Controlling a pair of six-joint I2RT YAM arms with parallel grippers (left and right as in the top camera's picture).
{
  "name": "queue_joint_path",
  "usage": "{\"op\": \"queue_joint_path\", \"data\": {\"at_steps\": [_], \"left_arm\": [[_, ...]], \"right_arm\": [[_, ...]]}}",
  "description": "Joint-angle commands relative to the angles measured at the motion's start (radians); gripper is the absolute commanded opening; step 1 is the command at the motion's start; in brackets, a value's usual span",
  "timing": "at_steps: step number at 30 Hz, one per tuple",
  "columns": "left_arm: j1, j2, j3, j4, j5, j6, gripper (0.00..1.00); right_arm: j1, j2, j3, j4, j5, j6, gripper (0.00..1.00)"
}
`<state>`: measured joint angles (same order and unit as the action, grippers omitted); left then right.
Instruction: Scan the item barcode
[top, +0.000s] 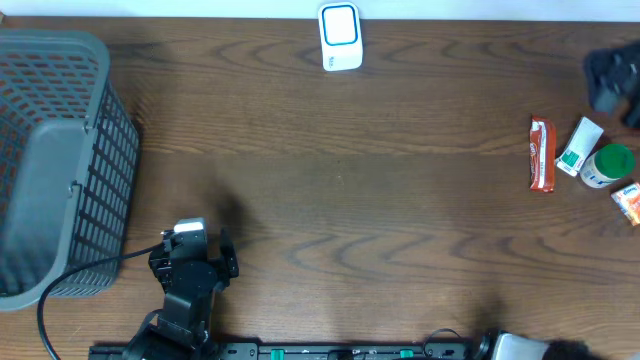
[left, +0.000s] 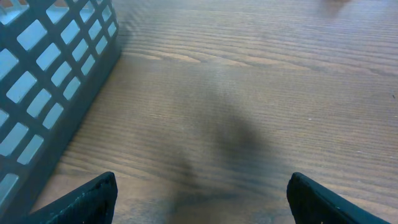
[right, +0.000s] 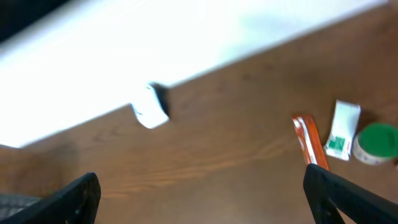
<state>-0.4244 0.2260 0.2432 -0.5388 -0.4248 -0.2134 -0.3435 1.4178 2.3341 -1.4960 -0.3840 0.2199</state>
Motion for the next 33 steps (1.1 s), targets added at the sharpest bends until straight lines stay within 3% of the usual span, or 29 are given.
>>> {"op": "queue_joint_path", "data": {"at_steps": [1, 4, 13, 18, 21, 27, 33], "left_arm": [[0.002, -0.006, 0.002, 0.001, -0.013, -0.010, 0.88], [0.002, -0.006, 0.002, 0.001, -0.013, -0.010, 0.87], [0.002, -0.006, 0.002, 0.001, -0.013, -0.010, 0.88], [0.002, -0.006, 0.002, 0.001, -0.013, -0.010, 0.88], [0.003, -0.006, 0.002, 0.001, -0.013, -0.010, 0.88], [0.002, -0.006, 0.002, 0.001, -0.013, -0.010, 0.88], [0.002, -0.006, 0.002, 0.001, -0.013, -0.010, 0.88]], "right_arm": [[-0.001, -0.103, -0.005, -0.005, -0.039, 0.011, 0.99], [-0.001, -0.221, -0.005, -0.005, -0.007, -0.001, 0.99], [-0.003, -0.488, -0.008, 0.006, 0.375, -0.026, 0.99], [-0.004, -0.596, -0.093, 0.120, 0.477, -0.026, 0.99], [0.003, -0.680, -0.241, 0.280, 0.454, -0.025, 0.99], [0.112, -0.904, -0.757, 0.678, 0.381, 0.007, 0.99], [0.187, -1.039, -1.174, 0.932, 0.381, 0.089, 0.99]]}}
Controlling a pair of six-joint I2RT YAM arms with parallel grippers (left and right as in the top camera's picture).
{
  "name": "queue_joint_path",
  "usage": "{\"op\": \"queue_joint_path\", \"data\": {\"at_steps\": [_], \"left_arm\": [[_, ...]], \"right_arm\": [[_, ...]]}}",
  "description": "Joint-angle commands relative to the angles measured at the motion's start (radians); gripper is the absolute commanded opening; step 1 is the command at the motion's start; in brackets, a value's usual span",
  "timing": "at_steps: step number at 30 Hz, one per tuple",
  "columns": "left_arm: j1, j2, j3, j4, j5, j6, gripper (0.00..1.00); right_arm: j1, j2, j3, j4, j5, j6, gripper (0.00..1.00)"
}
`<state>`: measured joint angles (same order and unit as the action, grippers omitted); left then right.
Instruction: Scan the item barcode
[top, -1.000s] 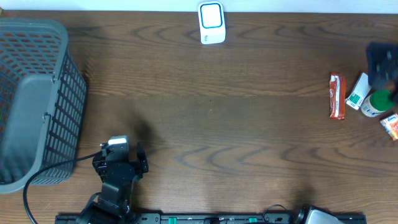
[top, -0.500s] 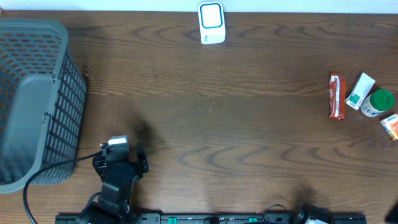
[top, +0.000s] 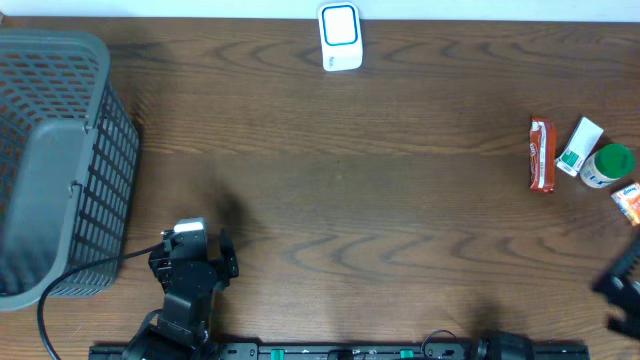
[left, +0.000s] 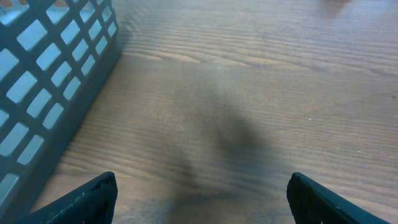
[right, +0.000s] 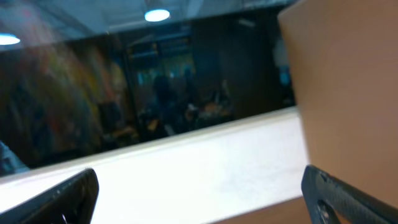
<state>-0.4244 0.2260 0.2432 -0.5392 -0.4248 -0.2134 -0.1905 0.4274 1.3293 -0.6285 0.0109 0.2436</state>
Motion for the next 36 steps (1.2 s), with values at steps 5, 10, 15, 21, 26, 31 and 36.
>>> {"op": "queue_joint_path", "data": {"at_steps": [5, 10, 15, 21, 26, 31, 36], "left_arm": [[0.003, -0.006, 0.002, 0.002, -0.013, -0.010, 0.88], [0.002, -0.006, 0.002, 0.002, -0.013, -0.010, 0.87], [0.002, -0.006, 0.002, 0.002, -0.013, -0.010, 0.87], [0.002, -0.006, 0.002, 0.002, -0.013, -0.010, 0.88], [0.002, -0.006, 0.002, 0.002, -0.013, -0.010, 0.87], [0.002, -0.006, 0.002, 0.002, -0.013, -0.010, 0.87], [0.002, -0.006, 0.002, 0.002, -0.013, -0.010, 0.88]], "right_arm": [[0.070, -0.109, -0.449, 0.183, -0.012, 0.130, 0.99], [0.101, -0.193, -0.676, 0.275, 0.015, 0.130, 0.99], [0.129, -0.332, -0.874, 0.410, 0.063, 0.133, 0.99], [0.134, -0.423, -1.073, 0.605, 0.072, 0.192, 0.99], [0.146, -0.423, -1.160, 0.625, 0.119, 0.235, 0.99], [0.147, -0.423, -1.243, 0.624, 0.156, 0.235, 0.99], [0.169, -0.423, -1.292, 0.572, 0.194, 0.235, 0.99]]}}
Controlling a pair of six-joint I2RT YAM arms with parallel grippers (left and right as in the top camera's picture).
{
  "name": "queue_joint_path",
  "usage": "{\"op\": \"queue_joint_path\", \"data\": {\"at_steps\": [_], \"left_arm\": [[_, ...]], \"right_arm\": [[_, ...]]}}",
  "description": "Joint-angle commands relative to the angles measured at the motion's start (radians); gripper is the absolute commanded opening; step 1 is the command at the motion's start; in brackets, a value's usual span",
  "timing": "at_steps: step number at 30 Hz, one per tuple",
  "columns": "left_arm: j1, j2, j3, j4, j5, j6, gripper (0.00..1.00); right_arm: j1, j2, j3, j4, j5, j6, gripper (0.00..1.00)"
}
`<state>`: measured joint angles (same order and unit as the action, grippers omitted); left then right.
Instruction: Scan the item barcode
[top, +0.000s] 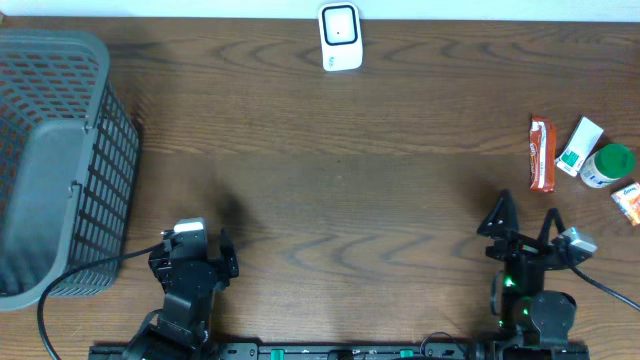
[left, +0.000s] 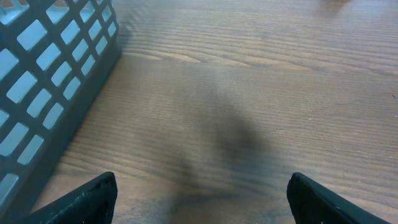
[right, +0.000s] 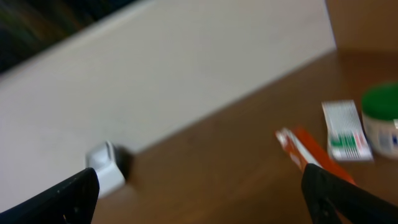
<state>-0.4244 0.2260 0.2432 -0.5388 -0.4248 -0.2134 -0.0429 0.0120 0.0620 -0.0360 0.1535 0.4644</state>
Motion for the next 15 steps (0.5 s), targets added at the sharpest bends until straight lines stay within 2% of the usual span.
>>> {"op": "queue_joint_path", "data": {"at_steps": [1, 15], "left_arm": [[0.002, -0.006, 0.002, 0.001, -0.013, -0.010, 0.88], [0.002, -0.006, 0.002, 0.001, -0.013, -0.010, 0.87]], "right_arm": [[0.023, -0.007, -0.030, -0.033, 0.057, 0.013, 0.99], [0.023, -0.006, -0.043, -0.047, 0.058, -0.020, 0.99]]}}
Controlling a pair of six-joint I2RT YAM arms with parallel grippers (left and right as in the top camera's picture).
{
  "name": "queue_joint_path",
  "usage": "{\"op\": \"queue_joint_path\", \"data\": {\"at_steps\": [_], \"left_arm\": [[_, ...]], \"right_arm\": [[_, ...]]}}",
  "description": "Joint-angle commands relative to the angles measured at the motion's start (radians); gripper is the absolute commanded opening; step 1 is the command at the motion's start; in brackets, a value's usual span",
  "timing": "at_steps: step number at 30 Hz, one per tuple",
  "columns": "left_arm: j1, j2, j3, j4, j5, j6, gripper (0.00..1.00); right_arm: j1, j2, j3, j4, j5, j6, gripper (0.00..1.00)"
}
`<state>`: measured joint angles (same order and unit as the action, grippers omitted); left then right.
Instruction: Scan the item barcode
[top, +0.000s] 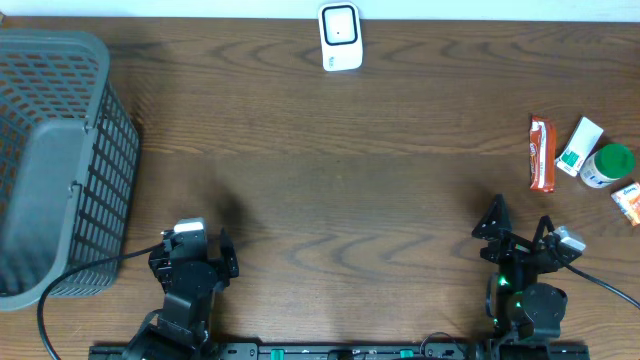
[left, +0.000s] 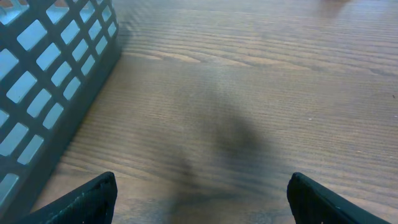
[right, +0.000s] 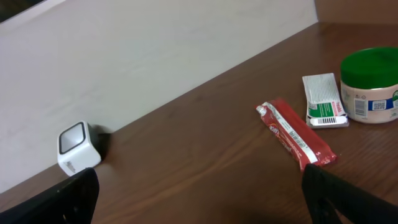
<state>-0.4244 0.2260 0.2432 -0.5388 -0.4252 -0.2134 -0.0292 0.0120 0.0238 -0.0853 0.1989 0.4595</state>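
The white barcode scanner (top: 341, 37) stands at the table's far edge, also in the right wrist view as the scanner (right: 78, 148). The items lie at the right: a red bar (top: 541, 153), a white-green packet (top: 580, 146), a green-lidded jar (top: 609, 164) and an orange packet (top: 629, 202). The right wrist view shows the red bar (right: 297, 134), the packet (right: 324, 101) and the jar (right: 370, 93) ahead and to the right. My right gripper (top: 515, 235) rests open near the front edge, well short of them. My left gripper (top: 190, 258) sits open at the front left, holding nothing.
A grey mesh basket (top: 50, 160) fills the left side of the table; its wall (left: 43, 81) stands just left of my left gripper (left: 202, 199). A pale wall (right: 155, 56) runs behind the scanner. My right gripper (right: 199, 199) hangs over bare wood.
My right gripper has shifted a little to the left at the front right. Its view was blurred and is now steady. The left arm and the items have not moved.
My right arm was blurred at the far right above the items, and the scanner's face showed a blue frame. Then the arm was at the right edge lower down. Then it stood at the front right, the scanner's frame dark. The left arm stayed put.
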Motion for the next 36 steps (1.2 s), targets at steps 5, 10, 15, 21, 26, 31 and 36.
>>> {"op": "queue_joint_path", "data": {"at_steps": [5, 10, 15, 21, 26, 31, 36], "left_arm": [[0.002, -0.006, 0.002, 0.001, -0.013, -0.010, 0.88], [0.002, -0.006, 0.002, 0.001, -0.013, -0.010, 0.88], [0.002, -0.006, 0.002, 0.001, -0.013, -0.010, 0.88], [0.002, -0.006, 0.002, 0.001, -0.013, -0.010, 0.88], [0.037, -0.006, 0.002, 0.001, -0.013, -0.010, 0.88], [0.162, -0.006, 0.002, 0.002, -0.013, -0.003, 0.87], [0.282, -0.031, -0.009, 0.122, 0.000, -0.037, 0.88]], "right_arm": [[0.009, -0.006, -0.005, 0.003, 0.012, -0.015, 0.99], [0.009, -0.006, -0.005, 0.003, 0.013, -0.015, 0.99], [0.009, -0.006, -0.005, 0.003, 0.013, -0.015, 0.99], [0.009, -0.006, -0.005, 0.003, 0.012, -0.015, 0.99], [0.009, -0.006, -0.005, 0.003, 0.013, -0.015, 0.99], [0.009, -0.006, -0.005, 0.003, 0.013, -0.015, 0.99], [0.009, -0.006, -0.005, 0.003, 0.013, -0.015, 0.99]]}}
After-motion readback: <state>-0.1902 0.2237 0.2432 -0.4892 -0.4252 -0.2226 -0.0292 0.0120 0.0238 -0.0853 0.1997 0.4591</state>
